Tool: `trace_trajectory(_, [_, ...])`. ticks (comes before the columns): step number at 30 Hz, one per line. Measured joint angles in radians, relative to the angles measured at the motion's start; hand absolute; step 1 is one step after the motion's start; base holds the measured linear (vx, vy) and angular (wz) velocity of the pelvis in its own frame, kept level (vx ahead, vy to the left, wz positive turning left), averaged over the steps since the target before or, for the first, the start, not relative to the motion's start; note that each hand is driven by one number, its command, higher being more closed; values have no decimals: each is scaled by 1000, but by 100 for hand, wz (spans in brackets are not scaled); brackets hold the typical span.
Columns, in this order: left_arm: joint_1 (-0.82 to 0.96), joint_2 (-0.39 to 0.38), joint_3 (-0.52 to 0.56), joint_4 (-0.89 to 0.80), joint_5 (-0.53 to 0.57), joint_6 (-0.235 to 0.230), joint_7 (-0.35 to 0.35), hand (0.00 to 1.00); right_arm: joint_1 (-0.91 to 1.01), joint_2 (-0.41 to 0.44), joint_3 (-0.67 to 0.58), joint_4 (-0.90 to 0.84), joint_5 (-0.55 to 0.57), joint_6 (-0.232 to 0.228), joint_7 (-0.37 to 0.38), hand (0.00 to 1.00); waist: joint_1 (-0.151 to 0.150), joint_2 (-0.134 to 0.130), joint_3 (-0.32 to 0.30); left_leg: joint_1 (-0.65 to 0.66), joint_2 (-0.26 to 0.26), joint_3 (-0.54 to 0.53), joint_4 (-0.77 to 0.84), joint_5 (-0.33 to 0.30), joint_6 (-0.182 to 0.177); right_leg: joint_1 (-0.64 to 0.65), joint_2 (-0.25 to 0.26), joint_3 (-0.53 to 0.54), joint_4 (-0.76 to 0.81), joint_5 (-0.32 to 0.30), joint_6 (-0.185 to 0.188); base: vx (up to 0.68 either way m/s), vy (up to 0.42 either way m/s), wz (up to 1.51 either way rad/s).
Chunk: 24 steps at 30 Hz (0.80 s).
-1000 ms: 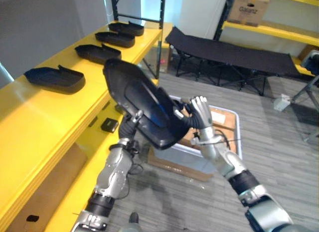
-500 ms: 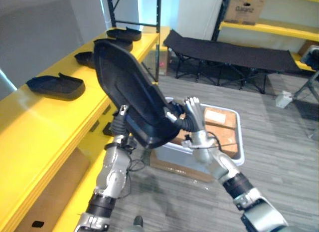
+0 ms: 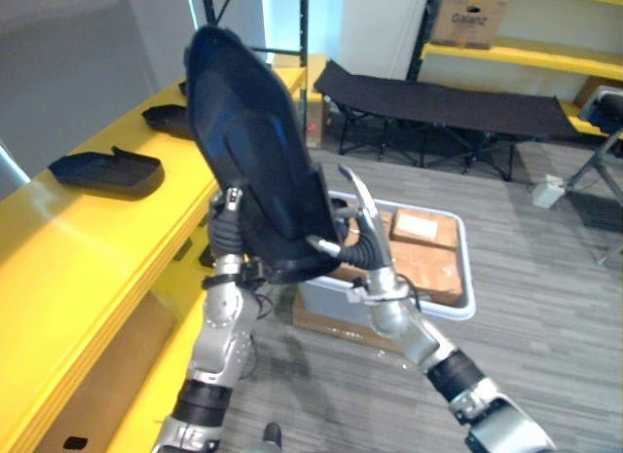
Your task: Walk over and take plastic housings, then place them on the shelf
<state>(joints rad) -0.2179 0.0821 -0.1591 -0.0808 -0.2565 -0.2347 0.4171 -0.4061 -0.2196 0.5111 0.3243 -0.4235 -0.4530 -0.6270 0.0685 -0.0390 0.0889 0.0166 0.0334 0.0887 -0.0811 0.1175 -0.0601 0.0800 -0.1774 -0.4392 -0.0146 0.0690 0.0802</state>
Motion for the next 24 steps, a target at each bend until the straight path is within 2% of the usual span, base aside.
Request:
trace_trajectory(1, [0, -15, 5, -1, 46, -16, 29, 100, 1, 8, 0, 0, 36, 0, 21, 0, 0, 0, 0, 0, 0, 0, 0, 0, 0, 0, 0, 0, 0, 0, 0, 0, 0, 0])
trace_trajectory(7, [0, -54, 76, -29, 277, -47, 172, 100, 4, 62, -26, -13, 144, -15, 65, 0, -2, 3, -2, 12, 1, 2, 0, 0, 0, 11, 2, 2, -3, 0, 0, -1, -1, -1])
trace_trajectory(10, [2, -50, 126, -29, 385, -48, 236, 100, 33, 76, -80, -116, 209, -47, 91, 0, -5, 4, -2, 16, 4, 7, 0, -2, 1, 12, 3, 9, -11, -1, 1, -3, -2, -6])
trace_trajectory(12, [4, -48, 166, -29, 458, -48, 268, 100, 42, 75, -140, -166, 263, -53, 113, 0, -12, 4, -2, 18, 5, 16, 0, -4, -1, 10, 4, 16, -11, -1, 1, 0, 0, -8])
trace_trajectory(15, [7, -43, 203, -29, 503, -41, 291, 100, 68, 71, -222, -211, 314, -53, 124, 0, -19, 4, -2, 25, 6, 31, 0, -5, 1, 9, 5, 33, -14, 3, 3, 0, 0, -16])
trace_trajectory(19, [24, 3, 231, -29, 510, -22, 308, 100, 154, 34, -382, -294, 344, -53, 130, 0, -34, 9, -6, 43, 7, 64, -1, -11, 6, 11, 6, 65, -16, 11, 9, 9, 2, -23])
trace_trajectory(22, [52, 18, 264, -26, 500, -25, 306, 100, 218, 7, -500, -318, 409, -53, 176, 0, -58, 20, -15, 53, 7, 86, -6, -18, 3, 10, 6, 89, -20, 13, 14, 7, 10, -21])
trace_trajectory(24, [65, 20, 273, -25, 491, -27, 302, 100, 251, 5, -535, -320, 434, -53, 201, 0, -74, 27, -20, 53, 7, 87, -7, -22, 2, 10, 6, 91, -23, 14, 14, 5, 9, -10])
